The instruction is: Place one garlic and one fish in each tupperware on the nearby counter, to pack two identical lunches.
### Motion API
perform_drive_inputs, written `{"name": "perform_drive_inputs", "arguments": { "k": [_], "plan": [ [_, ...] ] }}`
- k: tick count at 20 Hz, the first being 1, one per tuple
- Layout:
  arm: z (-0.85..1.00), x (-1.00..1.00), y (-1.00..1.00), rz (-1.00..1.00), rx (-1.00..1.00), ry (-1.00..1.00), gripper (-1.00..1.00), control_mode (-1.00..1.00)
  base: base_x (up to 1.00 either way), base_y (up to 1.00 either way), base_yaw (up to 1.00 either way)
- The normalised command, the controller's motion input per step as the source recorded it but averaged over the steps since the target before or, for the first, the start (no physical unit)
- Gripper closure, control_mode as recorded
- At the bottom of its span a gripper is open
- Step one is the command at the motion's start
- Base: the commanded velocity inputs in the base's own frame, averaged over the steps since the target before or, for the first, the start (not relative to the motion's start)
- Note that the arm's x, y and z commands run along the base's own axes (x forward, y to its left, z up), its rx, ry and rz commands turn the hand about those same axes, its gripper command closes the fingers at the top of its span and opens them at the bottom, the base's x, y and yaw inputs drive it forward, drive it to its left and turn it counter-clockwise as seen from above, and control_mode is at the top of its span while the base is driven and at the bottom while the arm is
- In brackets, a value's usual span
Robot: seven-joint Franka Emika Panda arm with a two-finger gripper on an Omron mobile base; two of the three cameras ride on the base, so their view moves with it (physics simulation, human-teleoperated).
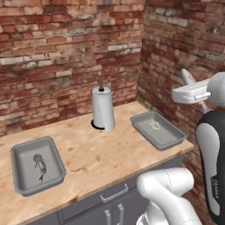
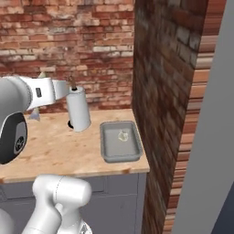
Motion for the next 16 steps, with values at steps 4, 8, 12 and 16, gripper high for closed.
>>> {"name": "perform_drive_inputs", "arguments": {
  "k": [4, 8, 12, 16],
  "plan": [
    [0.00, 0.00, 0.00, 0.00, 0.00, 0.00, 1.00, 1.00, 0.76, -0.05, -0.05],
    [0.00, 0.00, 0.00, 0.00, 0.00, 0.00, 1.00, 1.00, 0.82, 0.00, -0.03],
    [0.00, 0.18, 0.00, -0.01, 0.00, 0.02, 1.00, -1.00, 0.58, 0.00, -0.02],
    [-0.04, 0.70, 0.06, -0.07, 0.00, 0.06, 1.00, -1.00, 0.00, 0.00, 0.00]
  ]
}}
